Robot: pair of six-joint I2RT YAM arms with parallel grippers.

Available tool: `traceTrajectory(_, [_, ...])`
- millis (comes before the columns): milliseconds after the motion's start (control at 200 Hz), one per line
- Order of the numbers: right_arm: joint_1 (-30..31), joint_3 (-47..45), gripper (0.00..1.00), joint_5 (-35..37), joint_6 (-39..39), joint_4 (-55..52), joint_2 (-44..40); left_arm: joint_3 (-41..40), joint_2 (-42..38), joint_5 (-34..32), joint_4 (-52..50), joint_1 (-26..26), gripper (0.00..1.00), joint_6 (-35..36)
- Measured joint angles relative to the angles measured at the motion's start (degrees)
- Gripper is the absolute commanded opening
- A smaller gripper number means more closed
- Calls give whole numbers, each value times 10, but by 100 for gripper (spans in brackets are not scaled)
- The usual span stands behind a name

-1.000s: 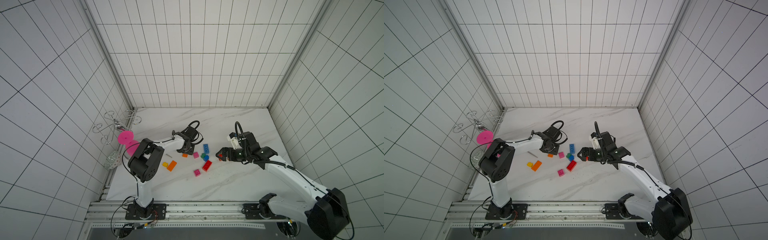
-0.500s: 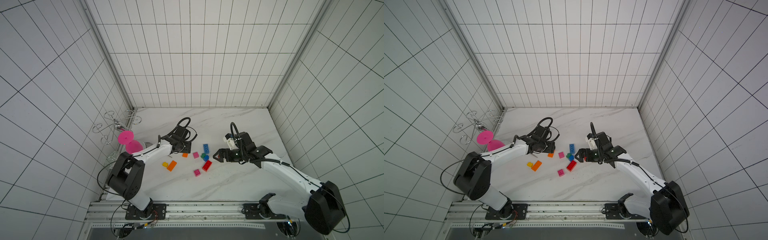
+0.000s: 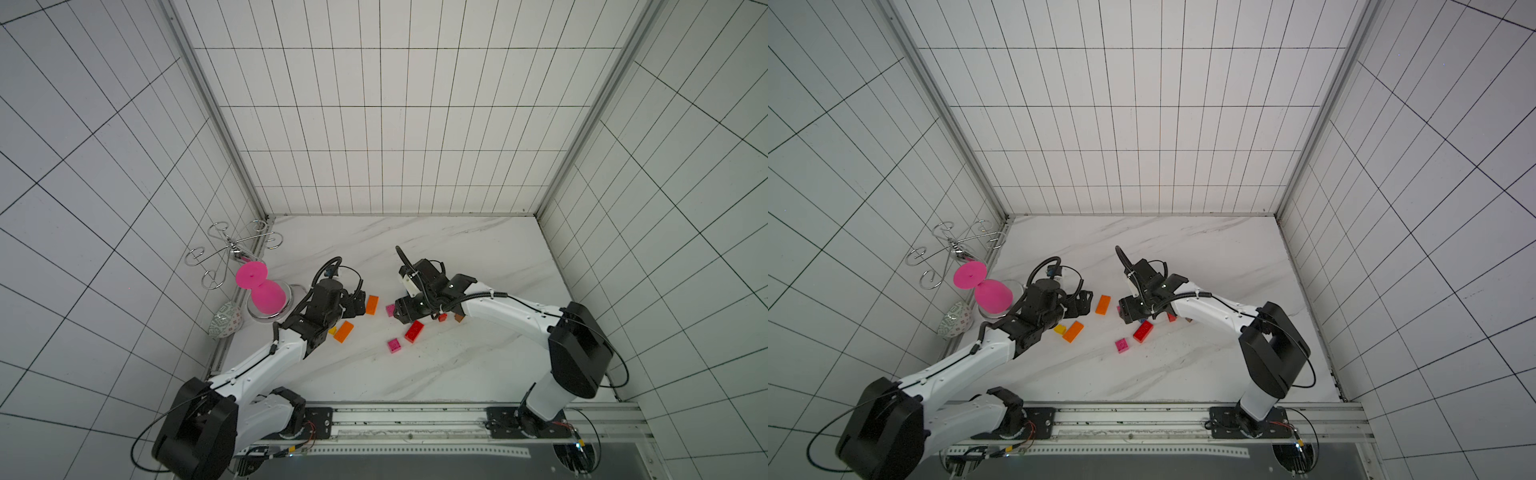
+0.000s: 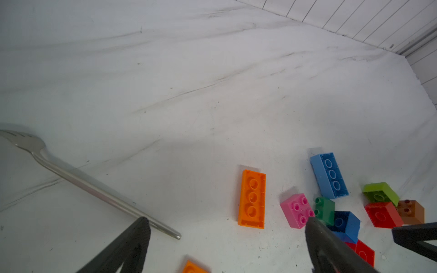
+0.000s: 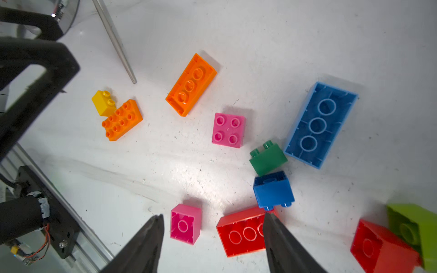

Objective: Assemble the letter p with lego
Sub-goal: Assemble the lego brick with the lego brick.

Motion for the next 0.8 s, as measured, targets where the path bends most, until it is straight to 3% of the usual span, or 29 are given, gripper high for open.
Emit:
traceTrajectory(185, [17,76,64,49,-18,-31,92,-84,-33,44,91,33,97,-19])
traceTrajectory(570, [34,174,64,103,-35,-88,212,-103,-117,59,140,35,98,-36])
traceTrajectory(800, [34,220,54,112,-35,-114,252,-115,-151,51,150,35,98,-39])
